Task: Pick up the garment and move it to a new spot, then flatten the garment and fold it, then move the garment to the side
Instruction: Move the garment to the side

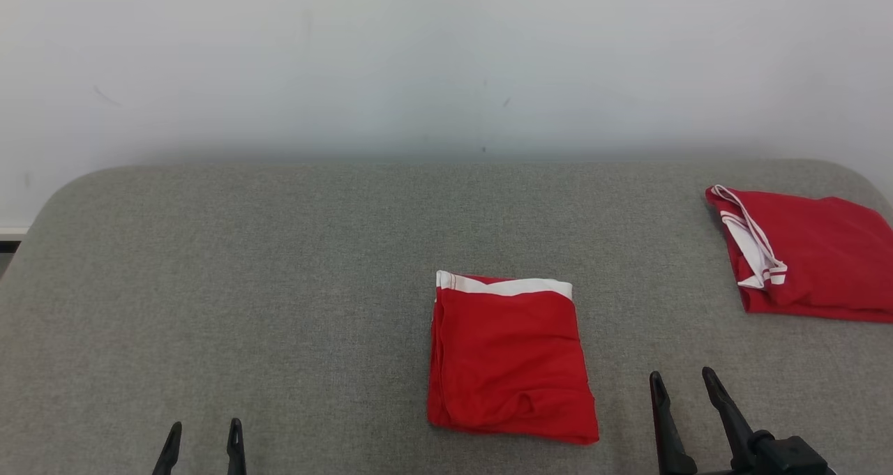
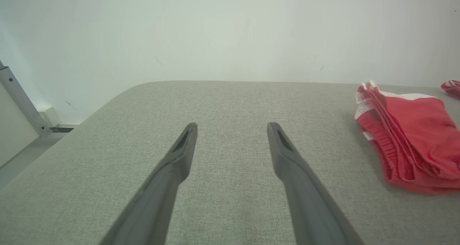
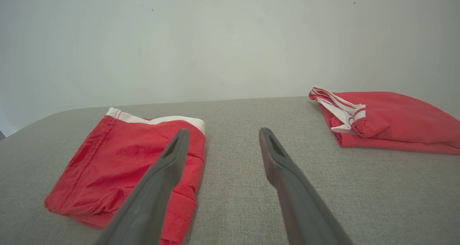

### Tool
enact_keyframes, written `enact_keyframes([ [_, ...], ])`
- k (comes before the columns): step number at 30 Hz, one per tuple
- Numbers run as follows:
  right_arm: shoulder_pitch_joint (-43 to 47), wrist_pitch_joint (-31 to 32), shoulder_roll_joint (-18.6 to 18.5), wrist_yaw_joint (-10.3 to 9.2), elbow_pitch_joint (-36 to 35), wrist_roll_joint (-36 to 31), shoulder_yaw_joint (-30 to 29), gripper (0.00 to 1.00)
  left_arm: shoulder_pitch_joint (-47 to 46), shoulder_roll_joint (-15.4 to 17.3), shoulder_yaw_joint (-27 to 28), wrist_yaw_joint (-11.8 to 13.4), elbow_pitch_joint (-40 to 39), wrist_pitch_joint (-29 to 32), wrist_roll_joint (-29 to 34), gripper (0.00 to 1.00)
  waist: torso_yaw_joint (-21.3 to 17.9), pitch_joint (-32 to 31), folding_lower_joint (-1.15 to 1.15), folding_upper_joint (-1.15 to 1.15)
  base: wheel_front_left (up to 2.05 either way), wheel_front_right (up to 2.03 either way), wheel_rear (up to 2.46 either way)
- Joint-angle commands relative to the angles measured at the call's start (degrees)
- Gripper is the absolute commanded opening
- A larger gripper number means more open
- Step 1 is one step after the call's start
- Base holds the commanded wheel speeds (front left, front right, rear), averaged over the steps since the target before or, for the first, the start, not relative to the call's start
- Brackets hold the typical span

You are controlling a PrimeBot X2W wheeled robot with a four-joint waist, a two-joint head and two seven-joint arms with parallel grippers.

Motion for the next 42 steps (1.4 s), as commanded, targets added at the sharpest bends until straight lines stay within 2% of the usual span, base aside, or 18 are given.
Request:
enact_keyframes([
  [1,-0.2,0.0,-0.2,-0.12,0.1,-0.2,0.0,1.0,0.3,-0.1,0.2,0.0,0.0,-0.2,0.1,1.0,0.0,0.0,0.0,0.0,0.0,0.0,0.0],
  [19,0.1,0.0,0.0,-0.12,0.4,-0.5,0.2,1.0,0.5,-0.1,0.4,-0.1,-0.1,-0.2,0.3,1.0,0.5,-0.4,0.0,0.0,0.0,0.0,0.0],
  [27,-2.0,0.0,-0.1,-0.12,2.0,-0.7,2.5,1.0,0.4,-0.1,0.0,-0.2,0.2,-0.2,0.1,1.0,0.8,-0.4,0.0,0.0,0.0,0.0,0.0],
  [33,-10.7,0.0,-0.9,-0.12,13.0,-1.3,5.1,1.0,-0.6,-0.1,-1.1,-0.3,0.6,-0.2,0.2,1.0,2.2,-0.2,0.0,0.0,0.0,0.0,0.0],
  [42,-24.9,0.1,-0.9,-0.12,38.6,-0.6,5.3,1.0,-1.3,-0.1,-2.6,-0.4,1.0,-0.2,0.2,1.0,6.0,0.6,0.0,0.0,0.0,0.0,0.0],
])
